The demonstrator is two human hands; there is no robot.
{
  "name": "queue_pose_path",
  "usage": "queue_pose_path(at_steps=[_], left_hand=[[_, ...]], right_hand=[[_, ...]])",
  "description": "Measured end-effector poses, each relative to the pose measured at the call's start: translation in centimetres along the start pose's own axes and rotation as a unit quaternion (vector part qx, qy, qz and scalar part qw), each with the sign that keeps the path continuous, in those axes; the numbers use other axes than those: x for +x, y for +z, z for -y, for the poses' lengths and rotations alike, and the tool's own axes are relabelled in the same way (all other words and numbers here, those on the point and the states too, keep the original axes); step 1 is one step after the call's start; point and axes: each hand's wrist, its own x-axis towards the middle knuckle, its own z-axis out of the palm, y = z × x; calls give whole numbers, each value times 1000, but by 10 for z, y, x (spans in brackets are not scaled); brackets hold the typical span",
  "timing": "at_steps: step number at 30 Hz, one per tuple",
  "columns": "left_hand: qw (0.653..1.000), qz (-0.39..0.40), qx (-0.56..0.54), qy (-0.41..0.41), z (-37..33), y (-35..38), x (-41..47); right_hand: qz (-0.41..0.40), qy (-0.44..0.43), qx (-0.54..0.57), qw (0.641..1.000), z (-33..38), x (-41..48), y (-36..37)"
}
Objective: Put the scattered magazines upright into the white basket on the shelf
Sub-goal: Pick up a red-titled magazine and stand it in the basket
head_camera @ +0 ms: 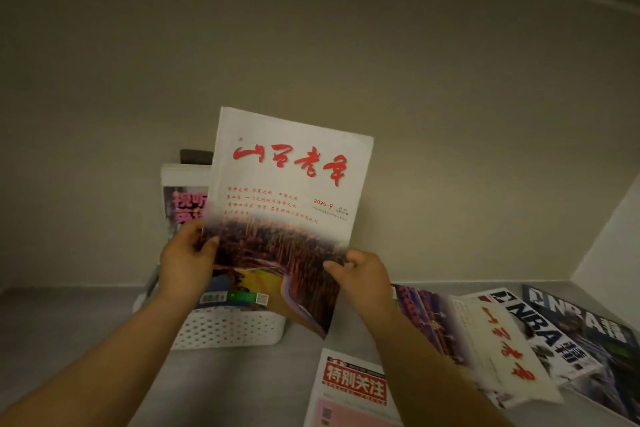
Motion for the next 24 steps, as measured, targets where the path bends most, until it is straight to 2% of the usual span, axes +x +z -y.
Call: queue_pose_path(at_steps=[4, 10, 17, 24], left_hand=[[999, -35, -12, -39, 23, -30, 24], [996, -31, 5, -80, 60, -46, 44], [994, -12, 39, -102, 98, -41, 55], [990, -3, 52, -129, 115, -23, 60]], right_hand=[[5, -11, -30, 999, 20, 20, 43], [-6, 16, -101, 995, 19, 30, 89], [10, 89, -111, 990, -2, 41, 109], [31, 104, -138, 985, -17, 48, 115]])
